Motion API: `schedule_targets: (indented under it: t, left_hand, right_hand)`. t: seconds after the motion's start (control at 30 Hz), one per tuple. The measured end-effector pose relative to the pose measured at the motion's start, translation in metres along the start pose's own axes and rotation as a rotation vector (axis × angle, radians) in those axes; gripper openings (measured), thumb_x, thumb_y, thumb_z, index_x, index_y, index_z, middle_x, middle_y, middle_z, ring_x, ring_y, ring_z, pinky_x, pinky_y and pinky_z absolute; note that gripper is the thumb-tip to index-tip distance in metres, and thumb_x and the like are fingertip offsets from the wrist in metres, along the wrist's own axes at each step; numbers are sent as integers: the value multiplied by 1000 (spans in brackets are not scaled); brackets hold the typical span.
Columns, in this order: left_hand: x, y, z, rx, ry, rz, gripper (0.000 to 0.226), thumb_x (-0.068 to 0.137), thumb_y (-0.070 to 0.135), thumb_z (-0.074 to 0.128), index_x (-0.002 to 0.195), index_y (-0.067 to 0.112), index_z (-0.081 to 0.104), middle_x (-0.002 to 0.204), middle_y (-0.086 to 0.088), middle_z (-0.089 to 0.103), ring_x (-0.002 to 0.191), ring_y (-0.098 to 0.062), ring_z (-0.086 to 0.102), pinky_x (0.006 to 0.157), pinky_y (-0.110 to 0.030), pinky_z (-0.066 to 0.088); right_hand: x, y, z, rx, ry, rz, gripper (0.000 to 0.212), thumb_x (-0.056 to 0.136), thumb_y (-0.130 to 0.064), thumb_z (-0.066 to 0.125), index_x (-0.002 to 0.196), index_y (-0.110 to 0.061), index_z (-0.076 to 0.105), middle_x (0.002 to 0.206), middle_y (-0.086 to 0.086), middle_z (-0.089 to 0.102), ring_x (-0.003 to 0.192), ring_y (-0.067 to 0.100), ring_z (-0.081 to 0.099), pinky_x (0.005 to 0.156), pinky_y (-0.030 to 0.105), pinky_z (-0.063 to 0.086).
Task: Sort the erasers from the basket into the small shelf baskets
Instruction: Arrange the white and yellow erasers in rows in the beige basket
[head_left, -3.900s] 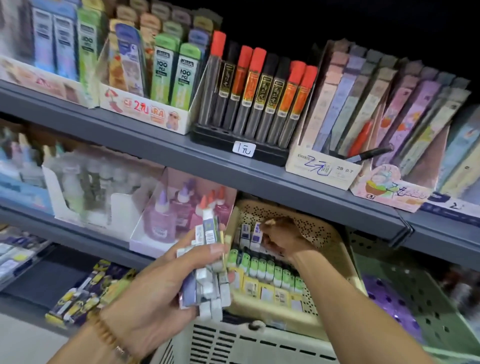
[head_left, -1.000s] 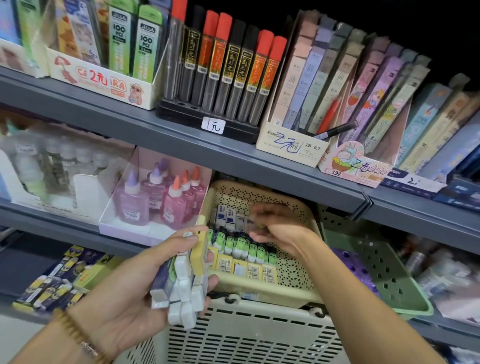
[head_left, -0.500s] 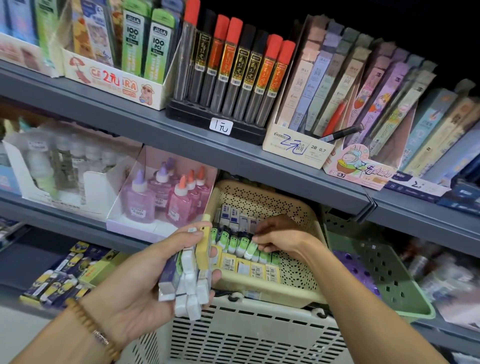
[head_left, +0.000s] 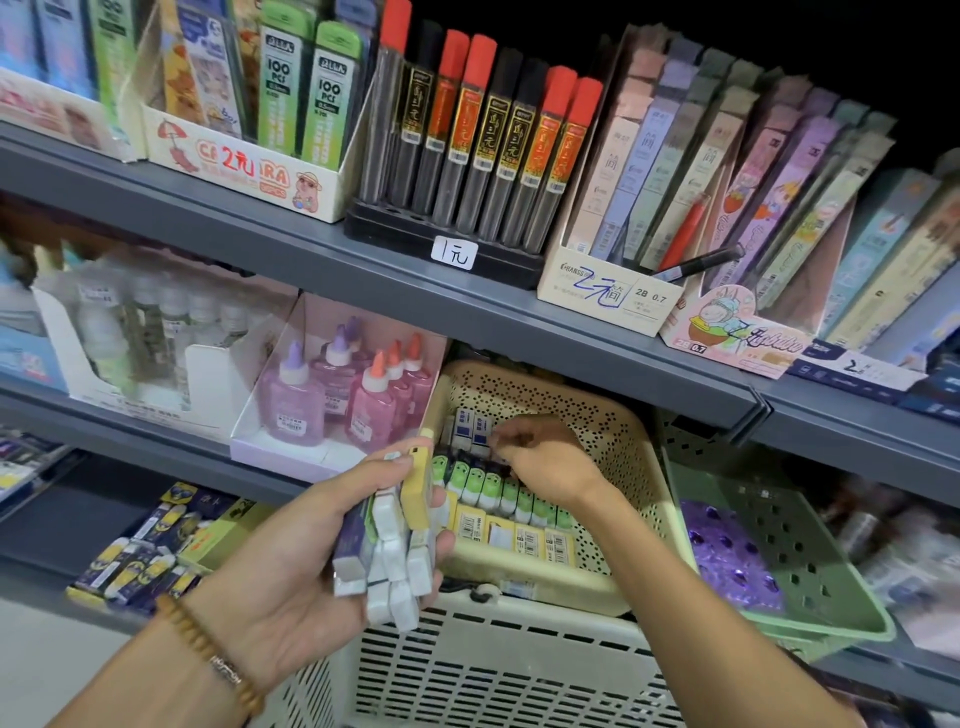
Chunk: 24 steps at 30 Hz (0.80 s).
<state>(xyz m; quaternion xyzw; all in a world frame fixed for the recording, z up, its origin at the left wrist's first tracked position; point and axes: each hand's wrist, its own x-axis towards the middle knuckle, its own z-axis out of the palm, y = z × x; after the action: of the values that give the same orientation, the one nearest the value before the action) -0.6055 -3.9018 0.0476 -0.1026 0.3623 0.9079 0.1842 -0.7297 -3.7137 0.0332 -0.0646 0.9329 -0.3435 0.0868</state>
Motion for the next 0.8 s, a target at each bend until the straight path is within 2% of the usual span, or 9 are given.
schedule_targets:
  t: [0.1,0.2,0.3,0.37,0.43,0.5,0.6,0.7,0.8]
  left_hand:
    - [-4,-3,2,-28,17,-8,30,82,21,55,109,21,69,81,-15,71,70,-38,60,57,-38,51]
    - [-10,-9,5,-86,2,-6,37,67,22,68,104,21,74,88,-11,68,69,-33,62,58,-35,52]
    - [-14,-12,7,-79,-11,-24,30,66,23,71,95,17,77,86,-12,62,69,-30,60,56,-34,52]
    - [-13,-13,8,-66,-5,-58,27,67,24,71,91,13,77,84,-12,61,70,-29,59,55,-34,52]
    - [-13,-14,11,-61,3,-82,29,64,23,74,91,10,74,80,-12,61,68,-29,60,55,-35,52]
    - [-14,-13,14,-59,25,-87,35,62,23,75,94,8,72,81,-12,64,66,-29,62,54,-36,52]
    - [-14,-9,13,-74,112,-57,45,64,22,72,105,4,71,103,-13,73,77,-32,64,55,-36,55]
    - [-17,-1,9,-111,159,2,37,66,22,69,98,2,74,104,-14,73,80,-33,65,55,-36,56]
    - [-20,6,5,-160,197,64,34,68,23,66,94,2,72,96,-16,73,73,-30,65,56,-34,57]
  right_hand:
    - [-34,-22,-7,198,-64,-124,15,85,-51,65,92,-40,72,78,-18,69,65,-8,61,54,9,42]
    - [-61,-38,-3,280,-222,-257,34,76,-56,73,105,-38,73,99,-15,70,81,0,61,69,22,49]
    - [-74,-42,0,252,-224,-275,35,80,-44,77,110,-27,72,108,1,67,87,13,56,85,38,49]
    - [-77,-43,-1,339,-240,-242,25,80,-33,80,101,-22,73,100,10,68,81,14,52,77,35,47]
    - [-77,-41,-4,528,-297,-209,15,80,-17,79,91,-17,69,86,4,68,72,11,54,65,22,46]
    - [-71,-38,-9,745,-316,-153,13,82,-5,75,84,-15,67,78,2,68,61,10,55,51,18,43]
    - [-55,-25,-27,932,-100,-22,10,84,-1,70,92,-7,67,77,8,69,55,9,55,48,19,45]
    - [-44,-5,-40,746,92,69,9,85,3,69,92,-2,69,79,13,70,54,10,58,50,20,49]
    - [-42,7,-32,575,-25,110,6,86,0,70,91,-4,70,72,7,69,57,11,61,54,21,51]
